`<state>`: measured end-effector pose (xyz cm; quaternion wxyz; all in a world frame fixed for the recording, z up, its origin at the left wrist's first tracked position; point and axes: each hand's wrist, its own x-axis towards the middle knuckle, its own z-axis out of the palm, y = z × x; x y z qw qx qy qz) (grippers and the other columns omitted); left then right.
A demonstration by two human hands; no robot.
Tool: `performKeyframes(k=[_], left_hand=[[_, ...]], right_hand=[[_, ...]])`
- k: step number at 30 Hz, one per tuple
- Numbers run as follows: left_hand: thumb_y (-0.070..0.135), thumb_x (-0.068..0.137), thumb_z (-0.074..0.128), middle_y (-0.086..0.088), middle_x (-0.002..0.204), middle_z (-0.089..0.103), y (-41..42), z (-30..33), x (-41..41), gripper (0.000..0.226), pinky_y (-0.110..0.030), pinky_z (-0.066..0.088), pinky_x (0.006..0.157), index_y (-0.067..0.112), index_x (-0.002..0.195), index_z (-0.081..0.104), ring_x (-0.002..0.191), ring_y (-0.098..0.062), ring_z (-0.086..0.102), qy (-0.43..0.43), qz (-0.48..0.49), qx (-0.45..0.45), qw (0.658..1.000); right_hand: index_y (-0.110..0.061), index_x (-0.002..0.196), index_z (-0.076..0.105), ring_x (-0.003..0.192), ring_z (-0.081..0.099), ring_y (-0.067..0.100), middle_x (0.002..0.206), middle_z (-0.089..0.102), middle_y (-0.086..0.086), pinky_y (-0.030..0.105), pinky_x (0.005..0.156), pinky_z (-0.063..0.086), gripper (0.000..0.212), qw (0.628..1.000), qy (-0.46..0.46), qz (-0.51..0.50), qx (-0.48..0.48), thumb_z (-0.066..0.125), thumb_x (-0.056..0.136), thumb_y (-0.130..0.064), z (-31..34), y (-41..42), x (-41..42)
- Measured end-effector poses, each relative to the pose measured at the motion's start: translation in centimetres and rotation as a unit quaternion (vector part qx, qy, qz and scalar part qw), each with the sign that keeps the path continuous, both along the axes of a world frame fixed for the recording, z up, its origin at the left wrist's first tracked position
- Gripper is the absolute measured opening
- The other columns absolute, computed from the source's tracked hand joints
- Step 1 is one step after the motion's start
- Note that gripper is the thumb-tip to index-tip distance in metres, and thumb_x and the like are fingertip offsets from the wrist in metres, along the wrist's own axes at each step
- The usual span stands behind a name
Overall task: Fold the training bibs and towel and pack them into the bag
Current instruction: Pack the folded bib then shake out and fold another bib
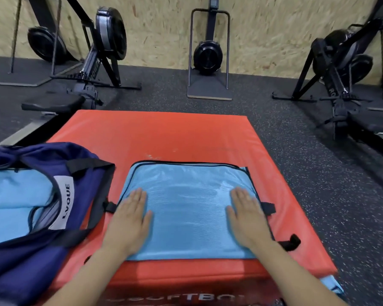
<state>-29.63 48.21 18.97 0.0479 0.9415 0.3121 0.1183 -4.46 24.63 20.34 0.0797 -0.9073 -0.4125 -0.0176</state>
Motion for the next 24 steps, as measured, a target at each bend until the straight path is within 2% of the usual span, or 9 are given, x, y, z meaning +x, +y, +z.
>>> performKeyframes(k=[3,6,9,12,14,16,19,21,24], left_hand=[[0.042,0.1,0.025,-0.023,0.145,0.05,-0.2,1.3,-1.3,0.068,-0.044,0.022,0.116,-0.007,0.137,0.054,0.135,-0.036,0.05,0.005,0.027,0.014,1.0],[0.038,0.107,0.011,-0.023,0.145,0.051,-5.5,1.0,1.1,0.069,-0.04,0.013,0.118,-0.007,0.136,0.054,0.133,-0.036,0.052,-0.015,-0.018,-0.003,1.0],[0.04,0.104,0.02,-0.015,0.154,0.042,-9.0,-0.1,1.5,0.063,-0.034,0.008,0.119,0.0,0.146,0.046,0.143,-0.027,0.039,-0.024,-0.046,-0.024,0.998],[0.049,0.098,0.02,-0.01,0.162,0.025,-6.4,-0.5,-1.0,0.073,-0.035,0.006,0.123,0.004,0.154,0.031,0.151,-0.022,0.021,-0.032,0.005,-0.022,0.999],[0.053,0.097,0.016,-0.01,0.163,0.022,-4.2,-0.5,-2.8,0.077,-0.039,0.011,0.124,0.005,0.155,0.029,0.152,-0.022,0.019,-0.021,0.035,-0.006,0.999],[0.053,0.097,0.015,-0.009,0.163,0.024,-3.1,-0.3,-3.9,0.076,-0.041,0.015,0.124,0.005,0.155,0.03,0.152,-0.02,0.02,-0.007,0.044,0.0,0.999],[0.053,0.098,0.015,-0.008,0.164,0.023,-3.0,-0.2,-4.2,0.076,-0.037,0.006,0.123,0.005,0.155,0.029,0.152,-0.019,0.018,-0.001,0.037,-0.002,0.999],[0.054,0.098,0.015,-0.009,0.163,0.024,-2.7,0.0,-4.1,0.077,-0.034,0.002,0.122,0.004,0.155,0.03,0.152,-0.019,0.019,0.001,0.026,-0.006,1.0],[0.058,0.096,0.009,-0.006,0.165,0.019,-1.2,-0.1,-3.2,0.082,-0.035,0.005,0.124,0.006,0.156,0.026,0.153,-0.015,0.012,0.002,0.004,-0.018,1.0]], right_hand=[[-0.006,0.149,0.042,0.148,0.031,0.027,0.158,0.037,0.012,0.038,0.121,0.01,0.071,1.0,-0.002,-0.022,0.003,0.016,0.097,-0.046,1.0,-0.1,-0.7],[-0.004,0.141,0.054,0.138,0.048,0.03,0.149,0.049,0.013,0.041,0.115,0.017,0.06,0.997,0.015,0.058,0.04,0.033,0.096,-0.038,0.4,3.6,-6.9],[-0.014,0.151,0.042,0.149,0.028,0.019,0.159,0.035,0.002,0.039,0.118,0.01,0.06,0.99,0.033,0.138,0.025,0.029,0.1,-0.042,-0.1,4.5,-12.0],[-0.023,0.159,0.023,0.154,0.007,0.015,0.166,0.014,-0.004,0.038,0.123,-0.001,0.069,0.996,0.036,0.078,0.015,0.016,0.097,-0.051,-0.3,1.8,-8.7],[-0.024,0.16,0.013,0.154,-0.002,0.014,0.167,0.003,-0.006,0.039,0.125,-0.004,0.074,0.999,0.026,0.027,-0.001,0.005,0.093,-0.054,-0.4,-0.3,-5.3],[-0.021,0.16,0.016,0.155,0.001,0.016,0.168,0.007,-0.002,0.038,0.124,-0.003,0.079,1.0,0.018,-0.016,0.001,0.0,0.091,-0.055,0.1,-1.8,-3.3],[-0.021,0.161,0.012,0.155,-0.001,0.017,0.168,0.005,-0.002,0.034,0.123,-0.007,0.085,0.999,0.03,-0.029,-0.015,-0.007,0.086,-0.057,0.7,-2.2,-3.0],[-0.021,0.16,0.013,0.155,0.001,0.018,0.168,0.006,0.0,0.035,0.124,-0.003,0.089,0.999,0.03,-0.028,-0.027,-0.009,0.083,-0.058,1.2,-2.1,-2.9],[-0.023,0.16,0.015,0.155,0.006,0.02,0.168,0.009,0.001,0.036,0.125,0.006,0.087,0.999,0.024,-0.035,-0.017,-0.004,0.084,-0.061,2.2,-1.7,-1.4]])
